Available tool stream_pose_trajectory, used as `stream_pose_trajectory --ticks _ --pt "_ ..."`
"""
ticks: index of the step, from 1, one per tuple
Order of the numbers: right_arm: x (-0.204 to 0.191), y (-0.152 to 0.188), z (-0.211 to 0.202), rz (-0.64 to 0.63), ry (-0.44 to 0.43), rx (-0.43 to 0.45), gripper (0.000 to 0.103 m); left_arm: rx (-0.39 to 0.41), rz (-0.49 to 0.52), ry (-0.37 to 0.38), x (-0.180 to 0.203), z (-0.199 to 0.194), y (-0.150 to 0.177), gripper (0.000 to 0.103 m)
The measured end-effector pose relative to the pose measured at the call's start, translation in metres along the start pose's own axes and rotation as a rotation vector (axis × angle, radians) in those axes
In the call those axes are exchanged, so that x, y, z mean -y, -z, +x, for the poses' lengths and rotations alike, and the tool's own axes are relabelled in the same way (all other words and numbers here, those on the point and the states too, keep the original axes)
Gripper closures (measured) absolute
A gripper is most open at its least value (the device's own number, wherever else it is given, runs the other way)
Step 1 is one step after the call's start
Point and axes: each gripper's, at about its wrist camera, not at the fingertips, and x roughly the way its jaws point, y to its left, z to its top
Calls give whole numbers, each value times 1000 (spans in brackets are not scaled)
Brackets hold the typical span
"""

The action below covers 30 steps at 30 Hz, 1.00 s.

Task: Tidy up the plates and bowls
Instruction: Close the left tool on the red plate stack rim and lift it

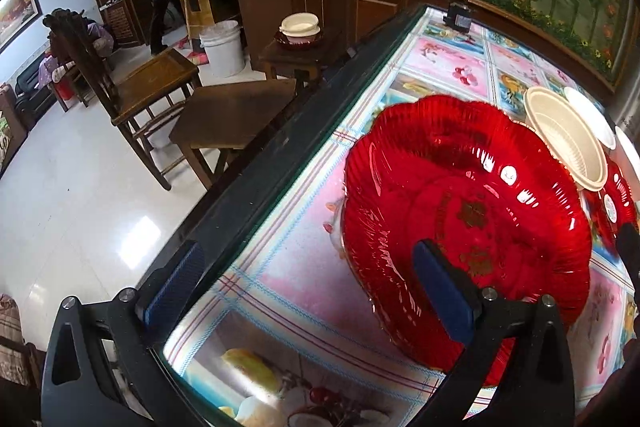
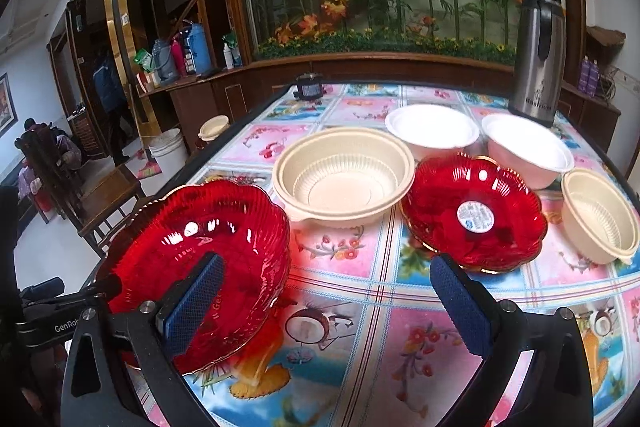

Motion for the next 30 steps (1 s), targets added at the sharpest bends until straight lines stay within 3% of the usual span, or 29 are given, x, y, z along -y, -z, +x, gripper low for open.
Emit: stream_pose_trajectory --ticks 19,28,30 --pt "-15 1 48 -4 -57 -118 1 -77 22 9 18 32 -1 0" --pt "-22 3 65 -25 -69 -166 13 -78 37 39 32 32 -2 0" --pt "-18 3 69 -5 -76 -176 18 -76 41 46 35 32 -2 4"
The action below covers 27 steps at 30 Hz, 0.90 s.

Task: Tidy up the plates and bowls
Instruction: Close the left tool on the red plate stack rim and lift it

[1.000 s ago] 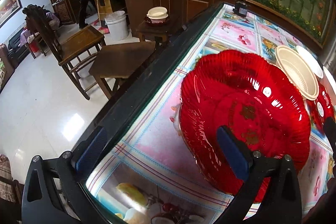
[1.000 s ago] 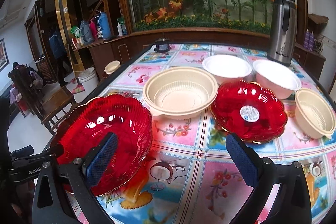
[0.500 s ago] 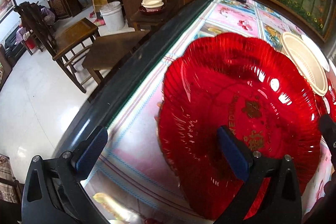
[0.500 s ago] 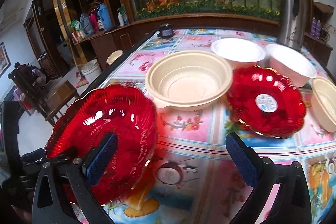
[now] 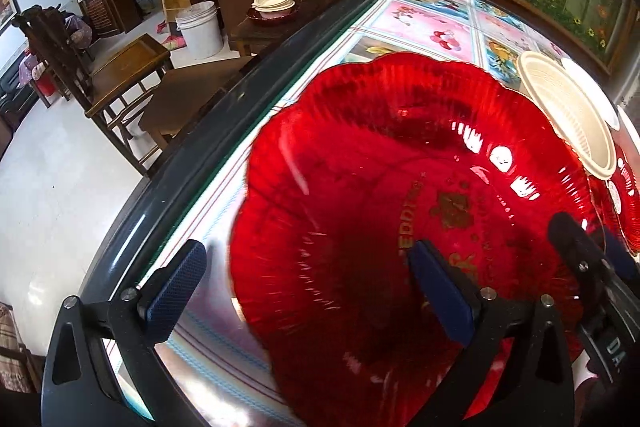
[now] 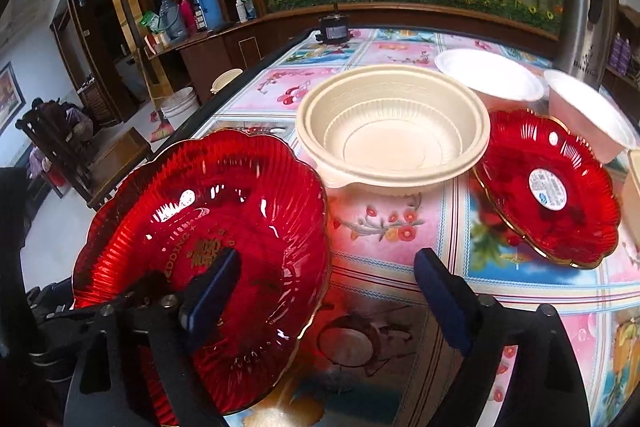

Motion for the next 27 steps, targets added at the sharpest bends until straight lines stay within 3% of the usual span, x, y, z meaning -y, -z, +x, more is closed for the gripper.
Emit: stream_pose_trajectory --ticks 3,6,10,12,14,27 --pt "6 0 7 26 -22 -32 31 6 1 15 3 -2 -1 11" --pt "10 2 14 45 -33 -60 47 18 2 39 5 -4 -1 35" --pt "6 3 14 30 -50 -50 70 25 -9 37 5 -6 -2 45" --pt "4 4 14 26 -69 -47 79 32 -18 29 2 -8 -2 59" --pt "3 5 13 26 -84 -44 89 33 -24 22 1 -8 -2 64" --pt "1 11 11 38 -155 -82 90 12 -36 -8 -12 -20 15 66"
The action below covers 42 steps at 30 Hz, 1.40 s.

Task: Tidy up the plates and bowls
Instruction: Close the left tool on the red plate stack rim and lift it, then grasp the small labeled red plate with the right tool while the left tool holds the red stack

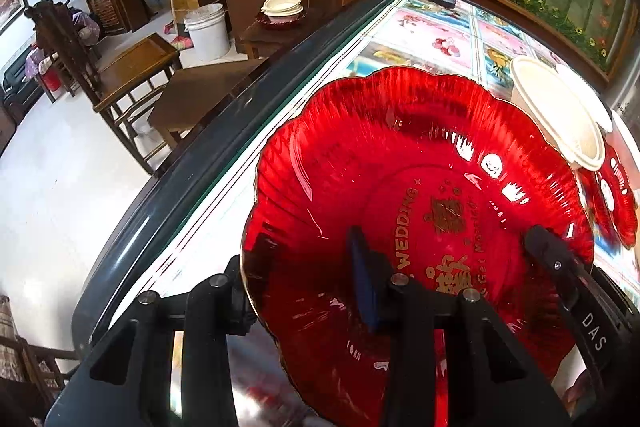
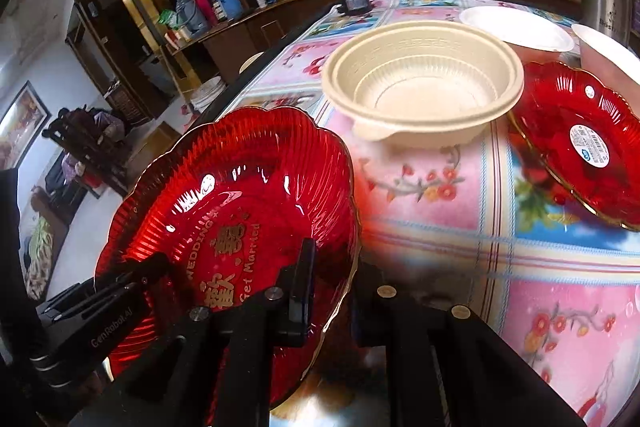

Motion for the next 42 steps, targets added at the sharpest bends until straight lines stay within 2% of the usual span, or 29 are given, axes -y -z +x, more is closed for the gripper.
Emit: stream_pose_trajectory --ticks 9,13,16,18,20,23,25,26,28,29,31,35,39,42 --pt "-17 24 -16 -21 -40 -55 90 -26 4 8 -19 -17 26 66" --pt "-25 32 -22 -58 -18 -60 86 -37 -21 28 -24 -18 26 66" --pt "-22 32 -25 -48 -48 -98 83 -36 -47 44 -32 -25 29 66" --pt "-17 31 -39 -44 -57 -78 78 -25 -58 48 -38 -35 32 64" --pt "-11 30 -62 -59 -36 -15 64 25 -65 26 -43 -51 33 62" --pt "9 31 -97 -59 -14 75 49 131 -77 0 -48 -81 32 52" --pt "29 32 -121 -43 14 130 47 226 -77 -6 -44 -105 29 40" --pt "40 33 -132 -31 36 152 47 270 -68 -2 -38 -116 27 30" --pt "69 31 -149 9 88 187 46 311 -50 23 -27 -128 23 22" --pt "88 26 -155 45 115 202 45 320 -32 49 -15 -132 20 22" --pt "116 25 -166 104 143 221 44 305 17 94 8 -133 16 21" --pt "167 19 -175 222 173 233 43 183 146 179 70 -116 12 21" --pt "189 14 -166 244 172 217 42 54 234 267 127 -97 17 21" --pt "198 12 -152 256 178 193 42 14 273 283 161 -88 25 21"
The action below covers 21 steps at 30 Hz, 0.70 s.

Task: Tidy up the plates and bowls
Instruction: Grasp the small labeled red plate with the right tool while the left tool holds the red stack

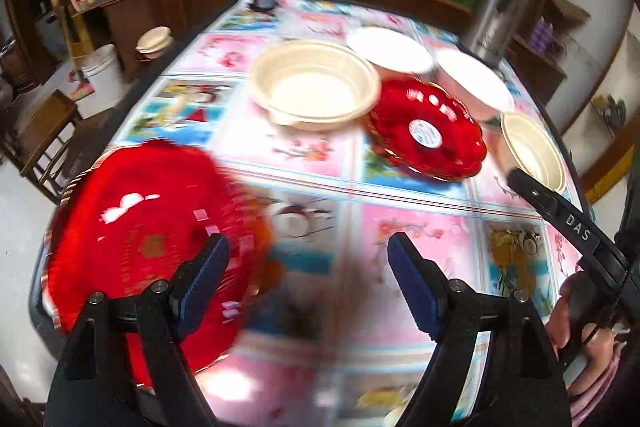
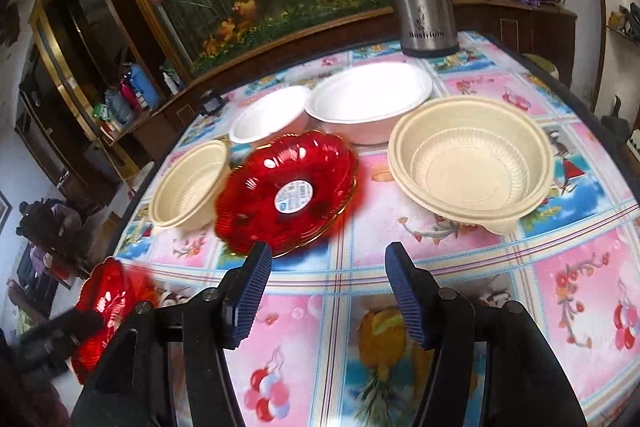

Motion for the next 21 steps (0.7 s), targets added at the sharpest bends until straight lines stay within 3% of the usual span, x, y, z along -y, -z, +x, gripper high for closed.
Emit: stream_pose_trajectory --ticks 5,12,21 --pt "10 -8 22 54 -42 -27 42 -48 -37 21 18 32 -23 21" --pt "20 -18 45 148 -123 -65 42 -156 -191 60 20 76 -45 21" --pt "35 -26 71 282 -237 -121 40 -240 -224 68 40 109 -64 21"
